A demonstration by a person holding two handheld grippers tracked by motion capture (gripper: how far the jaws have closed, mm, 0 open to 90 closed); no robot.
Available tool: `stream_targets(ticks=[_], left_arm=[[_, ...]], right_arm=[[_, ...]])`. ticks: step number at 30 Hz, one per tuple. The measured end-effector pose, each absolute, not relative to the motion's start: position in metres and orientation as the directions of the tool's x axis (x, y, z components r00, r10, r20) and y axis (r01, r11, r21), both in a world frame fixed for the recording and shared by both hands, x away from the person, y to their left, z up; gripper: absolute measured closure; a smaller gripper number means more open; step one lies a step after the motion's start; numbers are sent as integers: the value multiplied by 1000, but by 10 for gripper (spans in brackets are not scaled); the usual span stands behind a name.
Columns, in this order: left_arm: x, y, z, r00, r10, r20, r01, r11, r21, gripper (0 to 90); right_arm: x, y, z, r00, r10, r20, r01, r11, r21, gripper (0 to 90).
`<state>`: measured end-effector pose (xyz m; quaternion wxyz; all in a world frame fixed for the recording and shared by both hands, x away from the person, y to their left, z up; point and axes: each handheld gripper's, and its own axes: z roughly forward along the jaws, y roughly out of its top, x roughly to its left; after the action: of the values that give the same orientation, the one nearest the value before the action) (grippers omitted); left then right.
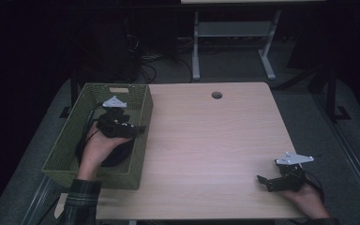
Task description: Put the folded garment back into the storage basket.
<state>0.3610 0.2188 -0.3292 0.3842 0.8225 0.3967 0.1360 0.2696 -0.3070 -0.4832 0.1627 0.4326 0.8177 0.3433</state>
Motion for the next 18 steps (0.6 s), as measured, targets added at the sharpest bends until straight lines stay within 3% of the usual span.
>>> stream_targets(ticks=[18], left_arm=[[345,124,-374,775,628,-65,461,-492,739,164]], right_arm=[[270,-307,-483,-573,819,30,595,390,702,19]])
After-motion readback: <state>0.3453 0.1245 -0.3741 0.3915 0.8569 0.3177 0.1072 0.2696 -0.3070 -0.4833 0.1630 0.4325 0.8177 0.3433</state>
